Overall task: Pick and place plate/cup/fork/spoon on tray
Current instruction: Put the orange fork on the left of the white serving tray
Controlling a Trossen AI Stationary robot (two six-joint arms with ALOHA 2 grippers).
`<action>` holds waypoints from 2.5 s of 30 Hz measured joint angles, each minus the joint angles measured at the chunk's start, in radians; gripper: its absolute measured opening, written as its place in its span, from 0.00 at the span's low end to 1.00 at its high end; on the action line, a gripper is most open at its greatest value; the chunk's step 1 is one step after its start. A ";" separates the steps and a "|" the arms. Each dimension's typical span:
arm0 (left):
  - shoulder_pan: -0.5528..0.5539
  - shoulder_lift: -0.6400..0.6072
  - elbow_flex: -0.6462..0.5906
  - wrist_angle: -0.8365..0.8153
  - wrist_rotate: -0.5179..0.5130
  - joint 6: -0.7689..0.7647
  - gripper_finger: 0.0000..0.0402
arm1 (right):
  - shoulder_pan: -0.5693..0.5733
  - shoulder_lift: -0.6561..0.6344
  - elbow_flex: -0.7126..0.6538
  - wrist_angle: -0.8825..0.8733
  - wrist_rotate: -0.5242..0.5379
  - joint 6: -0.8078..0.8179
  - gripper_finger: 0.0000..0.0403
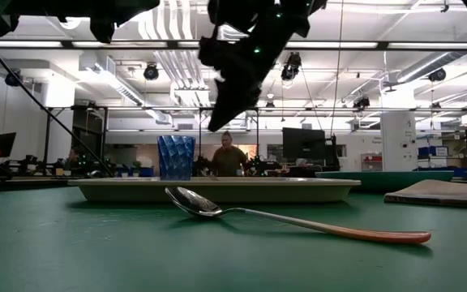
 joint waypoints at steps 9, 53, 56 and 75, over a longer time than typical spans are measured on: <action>0.000 -0.002 0.000 -0.001 0.000 0.000 0.01 | -0.141 0.001 -0.014 -0.070 -0.206 -0.263 0.28; 0.000 -0.002 -0.006 -0.001 0.000 0.009 0.01 | -0.301 0.011 -0.392 0.336 -0.221 -0.408 0.25; 0.000 -0.002 -0.006 -0.001 0.000 0.009 0.01 | -0.300 0.011 -0.398 0.339 -0.222 -0.407 0.21; 0.001 -0.002 -0.006 -0.001 0.000 0.009 0.01 | -0.300 0.003 -0.396 0.374 -0.237 -0.341 0.03</action>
